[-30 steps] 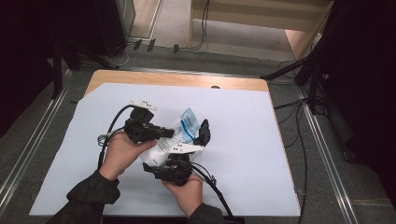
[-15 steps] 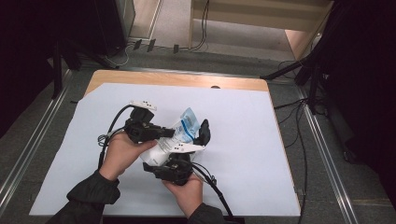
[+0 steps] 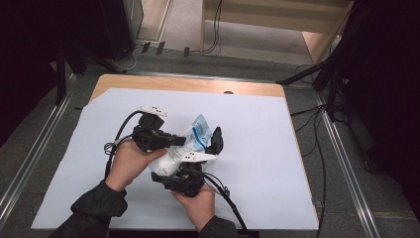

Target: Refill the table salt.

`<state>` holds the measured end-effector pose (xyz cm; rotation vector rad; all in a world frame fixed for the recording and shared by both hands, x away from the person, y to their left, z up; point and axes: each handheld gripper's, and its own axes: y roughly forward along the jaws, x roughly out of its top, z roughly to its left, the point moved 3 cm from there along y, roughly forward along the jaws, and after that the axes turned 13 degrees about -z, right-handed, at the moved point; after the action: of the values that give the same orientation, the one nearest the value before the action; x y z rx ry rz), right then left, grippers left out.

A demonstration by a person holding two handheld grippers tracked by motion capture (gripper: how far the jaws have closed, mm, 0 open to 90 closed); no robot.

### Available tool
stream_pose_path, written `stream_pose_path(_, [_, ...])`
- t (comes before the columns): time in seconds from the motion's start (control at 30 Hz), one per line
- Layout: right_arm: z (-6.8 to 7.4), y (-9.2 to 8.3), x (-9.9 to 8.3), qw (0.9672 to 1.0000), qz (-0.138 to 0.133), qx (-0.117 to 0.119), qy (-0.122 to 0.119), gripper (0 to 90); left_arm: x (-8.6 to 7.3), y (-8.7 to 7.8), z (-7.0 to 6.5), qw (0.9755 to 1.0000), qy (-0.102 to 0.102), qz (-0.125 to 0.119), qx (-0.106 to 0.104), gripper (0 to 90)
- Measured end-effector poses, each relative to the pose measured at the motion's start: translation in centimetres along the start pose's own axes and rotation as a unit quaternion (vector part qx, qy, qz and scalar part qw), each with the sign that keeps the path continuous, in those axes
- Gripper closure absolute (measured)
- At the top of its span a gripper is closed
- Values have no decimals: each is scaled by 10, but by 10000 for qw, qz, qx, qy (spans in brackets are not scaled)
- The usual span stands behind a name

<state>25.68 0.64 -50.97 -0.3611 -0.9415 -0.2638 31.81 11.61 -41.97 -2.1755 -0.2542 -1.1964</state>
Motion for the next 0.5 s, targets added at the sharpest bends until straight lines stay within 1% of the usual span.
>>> stream_pose_path(0.1, [0, 0, 0, 10000, 4, 6, -10, 627, 0, 0, 0, 10000, -17, -10, -17, 900])
stream_pose_path(0.5, [1, 2, 0, 10000, -12, -32, -74, 616, 1, 0, 0, 10000, -19, -14, 25, 900])
